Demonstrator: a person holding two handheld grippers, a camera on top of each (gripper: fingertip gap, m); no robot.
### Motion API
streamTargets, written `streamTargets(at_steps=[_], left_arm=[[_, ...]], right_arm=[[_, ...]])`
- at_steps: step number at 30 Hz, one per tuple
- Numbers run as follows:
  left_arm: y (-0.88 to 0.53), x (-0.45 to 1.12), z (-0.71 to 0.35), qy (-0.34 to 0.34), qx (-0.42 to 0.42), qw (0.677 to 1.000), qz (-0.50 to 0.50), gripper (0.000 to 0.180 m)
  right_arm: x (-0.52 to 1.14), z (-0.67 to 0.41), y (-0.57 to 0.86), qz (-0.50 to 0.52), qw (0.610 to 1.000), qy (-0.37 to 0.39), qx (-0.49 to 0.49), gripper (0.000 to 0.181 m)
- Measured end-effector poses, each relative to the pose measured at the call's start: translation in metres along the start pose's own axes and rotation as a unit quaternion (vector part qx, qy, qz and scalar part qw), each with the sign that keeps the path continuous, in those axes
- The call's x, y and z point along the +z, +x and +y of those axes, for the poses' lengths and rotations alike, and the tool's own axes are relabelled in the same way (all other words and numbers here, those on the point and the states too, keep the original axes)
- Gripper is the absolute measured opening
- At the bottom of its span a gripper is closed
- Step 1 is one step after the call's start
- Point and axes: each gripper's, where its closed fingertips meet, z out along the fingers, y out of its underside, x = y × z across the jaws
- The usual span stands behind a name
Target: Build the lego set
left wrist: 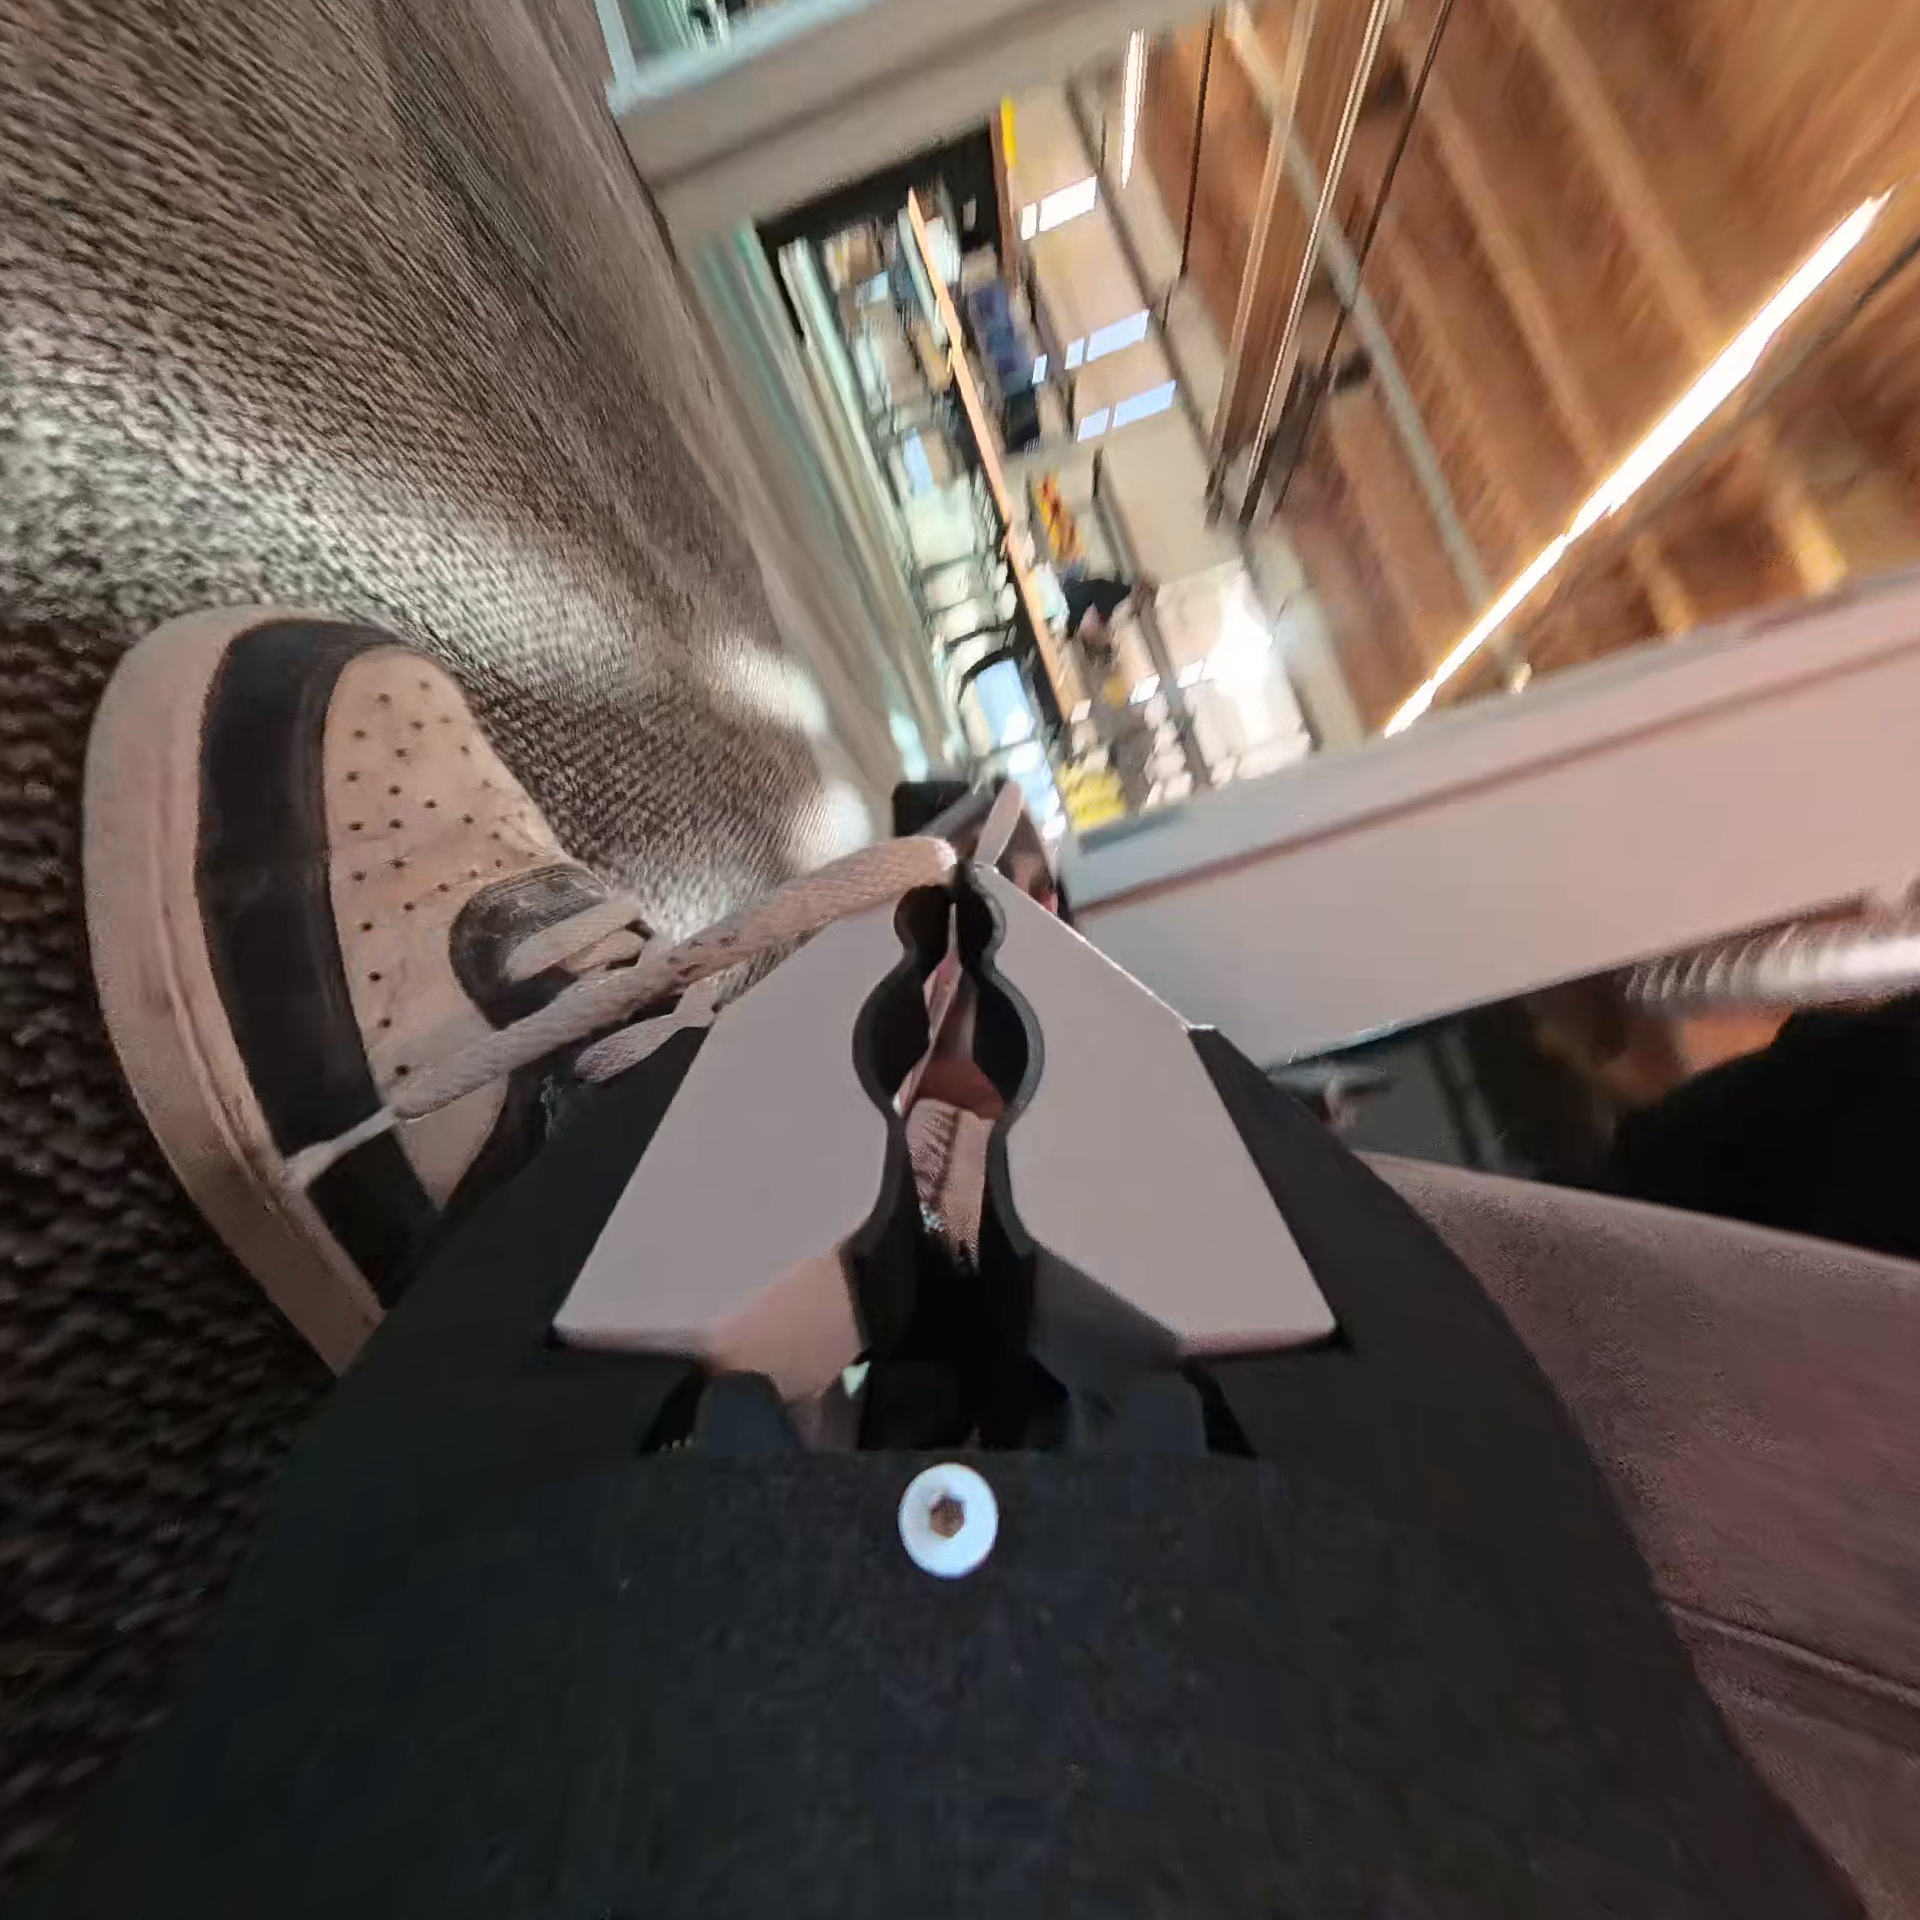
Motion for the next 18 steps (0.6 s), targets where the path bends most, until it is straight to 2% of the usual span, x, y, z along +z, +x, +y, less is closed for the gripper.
streamTargets(at_steps=[5, 10, 18], left_arm=[[-0.026, -0.025, 0.005, 0.107, -0.064, 0.990, -0.059, 0.000], [-0.044, -0.065, 0.040, 0.172, -0.127, 0.967, -0.136, 0.000], [-0.043, -0.091, 0.087, 0.171, -0.160, 0.944, -0.232, 0.000]], right_arm=[[-0.020, 0.003, 0.014, 0.004, 0.991, 0.119, 0.065, 0.000], [-0.069, -0.001, 0.012, 0.057, 0.982, 0.174, 0.047, 0.000], [-0.136, 0.036, 0.014, 0.125, 0.972, 0.189, 0.070, 0.000]])
